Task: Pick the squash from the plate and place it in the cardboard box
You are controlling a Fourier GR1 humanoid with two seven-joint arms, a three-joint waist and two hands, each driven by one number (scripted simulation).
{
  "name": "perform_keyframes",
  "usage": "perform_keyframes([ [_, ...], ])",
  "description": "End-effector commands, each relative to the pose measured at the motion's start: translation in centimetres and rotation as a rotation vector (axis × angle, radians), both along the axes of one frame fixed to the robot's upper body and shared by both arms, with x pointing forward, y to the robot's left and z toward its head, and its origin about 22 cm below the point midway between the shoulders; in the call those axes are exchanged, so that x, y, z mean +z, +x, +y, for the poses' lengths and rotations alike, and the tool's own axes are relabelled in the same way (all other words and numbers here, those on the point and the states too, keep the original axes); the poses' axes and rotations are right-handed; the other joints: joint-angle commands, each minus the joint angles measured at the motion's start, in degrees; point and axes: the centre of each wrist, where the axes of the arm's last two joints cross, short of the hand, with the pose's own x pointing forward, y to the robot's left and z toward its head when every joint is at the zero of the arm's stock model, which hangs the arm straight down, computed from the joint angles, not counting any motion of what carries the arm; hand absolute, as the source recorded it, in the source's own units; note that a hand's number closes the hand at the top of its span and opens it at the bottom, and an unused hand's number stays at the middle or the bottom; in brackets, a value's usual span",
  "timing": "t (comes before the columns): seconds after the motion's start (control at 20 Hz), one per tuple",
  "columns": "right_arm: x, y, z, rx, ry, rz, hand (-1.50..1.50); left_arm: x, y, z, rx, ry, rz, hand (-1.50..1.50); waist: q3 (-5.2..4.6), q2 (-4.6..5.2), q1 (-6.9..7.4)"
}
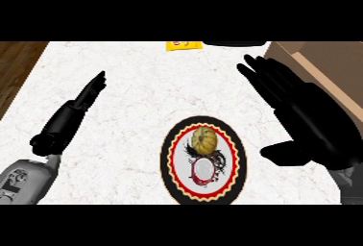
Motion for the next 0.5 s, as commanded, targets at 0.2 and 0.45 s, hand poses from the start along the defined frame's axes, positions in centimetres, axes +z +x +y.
perform_keyframes([
  [0.2, -0.8, -0.9, 6.5, -0.063, -0.468, 0.168, -1.50, -0.2, -0.1, -0.3, -0.020, 0.012, -0.005, 0.00, -0.09, 0.05, 0.95],
  [0.45, -3.1, -2.7, 13.7, -0.053, -0.614, 0.262, -1.50, 0.3, 0.2, -0.3, -0.009, 0.009, 0.000, 0.00, 0.07, 0.05, 0.49],
])
